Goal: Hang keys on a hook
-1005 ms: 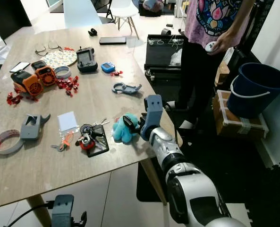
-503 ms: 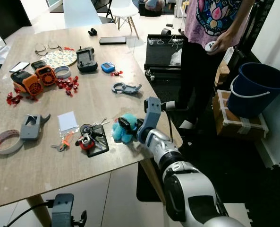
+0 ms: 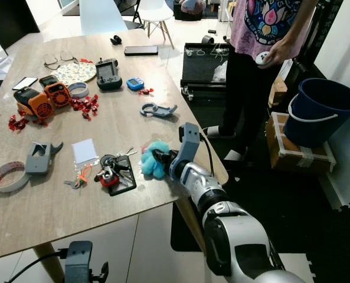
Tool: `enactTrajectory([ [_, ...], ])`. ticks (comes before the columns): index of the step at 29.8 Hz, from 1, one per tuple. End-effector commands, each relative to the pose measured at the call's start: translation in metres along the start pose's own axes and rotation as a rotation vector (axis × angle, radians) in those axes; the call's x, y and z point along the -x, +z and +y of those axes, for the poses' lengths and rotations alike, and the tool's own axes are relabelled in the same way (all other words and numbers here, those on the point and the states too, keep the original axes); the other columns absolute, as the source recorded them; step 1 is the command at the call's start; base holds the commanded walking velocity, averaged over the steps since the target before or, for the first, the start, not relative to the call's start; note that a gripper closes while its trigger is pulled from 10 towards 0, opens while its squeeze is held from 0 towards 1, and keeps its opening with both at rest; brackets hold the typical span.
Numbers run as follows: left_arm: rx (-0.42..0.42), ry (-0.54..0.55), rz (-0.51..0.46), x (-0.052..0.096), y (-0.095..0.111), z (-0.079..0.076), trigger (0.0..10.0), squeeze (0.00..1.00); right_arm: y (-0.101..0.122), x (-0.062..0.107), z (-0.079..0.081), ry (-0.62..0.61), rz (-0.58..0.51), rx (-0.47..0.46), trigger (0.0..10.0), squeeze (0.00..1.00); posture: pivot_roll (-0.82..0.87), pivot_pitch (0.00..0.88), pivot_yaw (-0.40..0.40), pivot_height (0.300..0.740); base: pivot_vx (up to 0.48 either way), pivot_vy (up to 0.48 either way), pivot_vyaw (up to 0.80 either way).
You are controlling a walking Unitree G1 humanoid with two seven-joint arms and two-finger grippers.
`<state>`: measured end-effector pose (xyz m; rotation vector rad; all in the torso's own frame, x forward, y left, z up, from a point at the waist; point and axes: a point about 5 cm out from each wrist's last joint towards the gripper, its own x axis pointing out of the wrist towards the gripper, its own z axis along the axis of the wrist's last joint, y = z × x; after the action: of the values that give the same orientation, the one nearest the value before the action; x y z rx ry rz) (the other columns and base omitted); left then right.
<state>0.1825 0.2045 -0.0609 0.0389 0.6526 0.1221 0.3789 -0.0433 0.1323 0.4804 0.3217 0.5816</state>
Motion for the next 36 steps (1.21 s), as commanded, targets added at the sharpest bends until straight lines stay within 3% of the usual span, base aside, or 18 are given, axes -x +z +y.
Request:
enactTrajectory([
  [1,0.009,0.004,0.043,0.003,-0.01,0.0,10.0,0.0,-0.005,-0.001,0.001,0.002,0.023,-0.02,0.0,0.0,0.07,0.149,-0.005,0.74,0.0,0.0,0.0],
  [8,0.007,0.002,0.051,0.002,-0.011,0.0,10.0,0.0,0.003,0.002,-0.004,-0.021,-0.026,-0.06,0.0,0.0,0.06,0.142,-0.007,0.74,0.0,0.0,0.0],
  [16,0.017,0.006,0.055,0.001,-0.011,0.0,10.0,0.0,0.041,0.016,-0.032,-0.143,-0.24,-0.239,0.0,0.0,0.06,0.136,-0.012,0.74,0.0,0.0,0.0],
  [20,0.018,0.006,0.056,0.001,-0.011,0.0,10.0,0.0,0.051,0.021,-0.038,-0.161,-0.289,-0.267,0.0,0.0,0.06,0.134,-0.011,0.74,0.0,0.0,0.0],
  [22,0.019,0.004,0.059,0.001,-0.011,0.0,10.0,0.0,0.08,0.042,-0.061,-0.218,-0.422,-0.28,0.0,0.0,0.06,0.127,-0.008,0.74,0.0,0.0,0.0],
  [23,0.019,0.004,0.059,0.001,-0.011,0.0,10.0,0.0,0.08,0.042,-0.061,-0.218,-0.422,-0.28,0.0,0.0,0.06,0.127,-0.008,0.74,0.0,0.0,0.0],
  [24,0.019,0.003,0.06,0.0,-0.011,-0.001,10.0,0.0,0.093,0.056,-0.075,-0.259,-0.482,-0.256,0.0,0.0,0.06,0.124,-0.008,0.74,0.0,0.0,0.0],
  [27,0.019,0.002,0.06,0.0,-0.01,-0.001,10.0,0.0,0.101,0.068,-0.086,-0.294,-0.522,-0.231,0.0,0.0,0.05,0.122,-0.009,0.74,0.0,0.0,0.0],
  [28,0.019,0.002,0.06,-0.001,-0.01,-0.001,10.0,0.0,0.106,0.083,-0.1,-0.348,-0.556,-0.202,0.0,0.0,0.05,0.12,-0.01,0.74,0.0,0.0,0.0],
  [29,0.019,0.002,0.061,-0.001,-0.01,0.0,10.0,0.0,0.106,0.098,-0.115,-0.407,-0.587,-0.194,0.0,0.0,0.05,0.117,-0.009,0.74,0.0,0.0,0.0],
  [30,0.019,0.002,0.061,-0.001,-0.01,0.0,10.0,0.0,0.106,0.098,-0.115,-0.407,-0.587,-0.194,0.0,0.0,0.05,0.117,-0.009,0.74,0.0,0.0,0.0],
  [33,0.019,0.004,0.064,0.0,-0.012,0.001,10.0,0.0,0.095,0.136,-0.148,-0.559,-0.643,-0.222,0.0,0.0,0.05,0.112,-0.01,0.74,0.0,0.0,0.0],
  [34,0.019,0.004,0.064,0.0,-0.012,0.001,10.0,0.0,0.095,0.136,-0.148,-0.559,-0.643,-0.222,0.0,0.0,0.05,0.112,-0.01,0.74,0.0,0.0,0.0],
  [36,0.019,0.008,0.069,0.0,-0.013,0.002,10.0,0.0,0.08,0.16,-0.167,-0.653,-0.653,-0.241,0.0,0.0,0.05,0.105,-0.014,0.74,0.0,0.0,0.0],
])
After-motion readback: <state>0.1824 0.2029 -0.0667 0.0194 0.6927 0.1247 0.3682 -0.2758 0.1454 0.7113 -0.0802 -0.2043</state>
